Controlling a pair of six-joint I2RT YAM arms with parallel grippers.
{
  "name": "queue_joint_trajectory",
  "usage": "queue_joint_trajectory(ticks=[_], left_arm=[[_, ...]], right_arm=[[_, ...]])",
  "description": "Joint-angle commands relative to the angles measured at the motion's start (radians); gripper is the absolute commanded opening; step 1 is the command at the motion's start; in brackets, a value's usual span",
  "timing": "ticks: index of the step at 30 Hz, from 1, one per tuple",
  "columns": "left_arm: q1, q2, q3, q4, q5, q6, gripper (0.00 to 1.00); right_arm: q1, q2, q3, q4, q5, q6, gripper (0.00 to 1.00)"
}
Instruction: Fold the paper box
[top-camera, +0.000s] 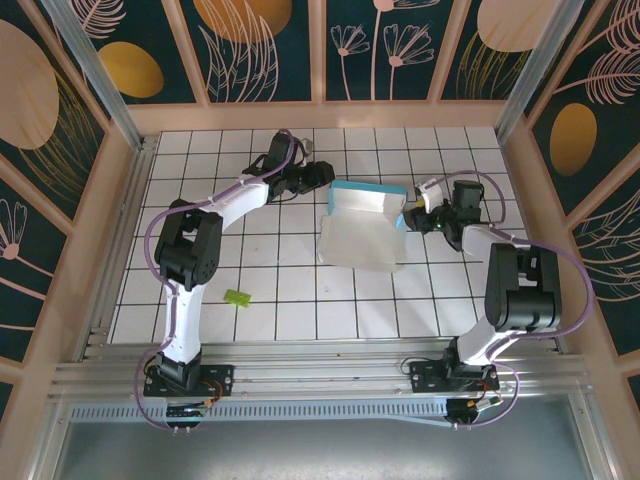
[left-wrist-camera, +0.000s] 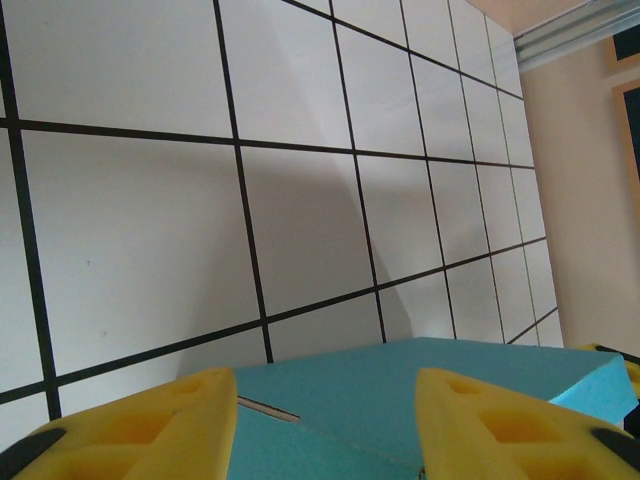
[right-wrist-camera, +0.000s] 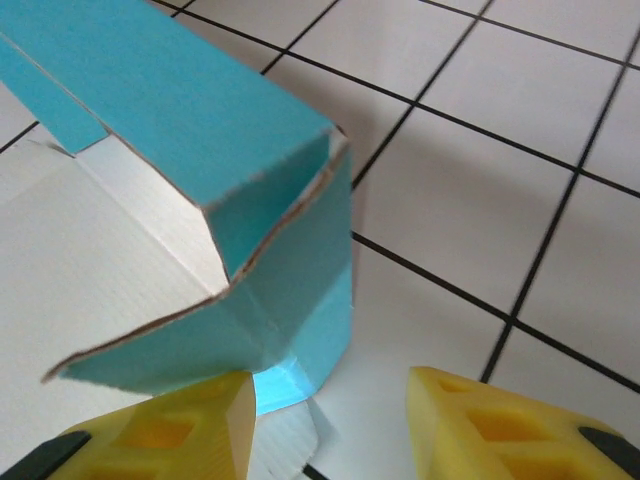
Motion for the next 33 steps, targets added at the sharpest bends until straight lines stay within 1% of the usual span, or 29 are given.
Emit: queue_joint_trajectory(ticks=[1,10,15,18,23,30,33], left_arm=[[-0.004,-0.016,0.014,-0.017,0.026,0.007,0.50],[-0.005,-0.009,0.020,-0.019,0.032,0.006,0.50],[-0.005,-0.009,0.017,-0.019,0.035,0.009,0.50],[-0.005,-0.013,0.015,-0.019,0.036,0.010,0.50],[-0.004,-0.021,0.011,-0.021,0.033,0.016,0.50],[-0.004,-0.017,-0.001,-0.008,0.042,0.010,0.49],[-0.005,-0.018,-0.007,-0.003,0.048,0.011,0.49]], right_arm=[[0.013,0.022,0.032,-0.011,-0.047,-0.038,0.45],[0.040,0.057,0.062,0.015,0.019,-0.031,0.45],[0.055,0.091,0.089,0.030,0.053,-0.007,0.51],[0.059,0.106,0.104,0.038,0.063,0.016,0.51],[0.064,0.121,0.114,0.057,0.072,0.038,0.43],[0.101,0.164,0.140,0.077,0.156,0.068,0.42],[0.119,0.185,0.164,0.072,0.187,0.069,0.40]])
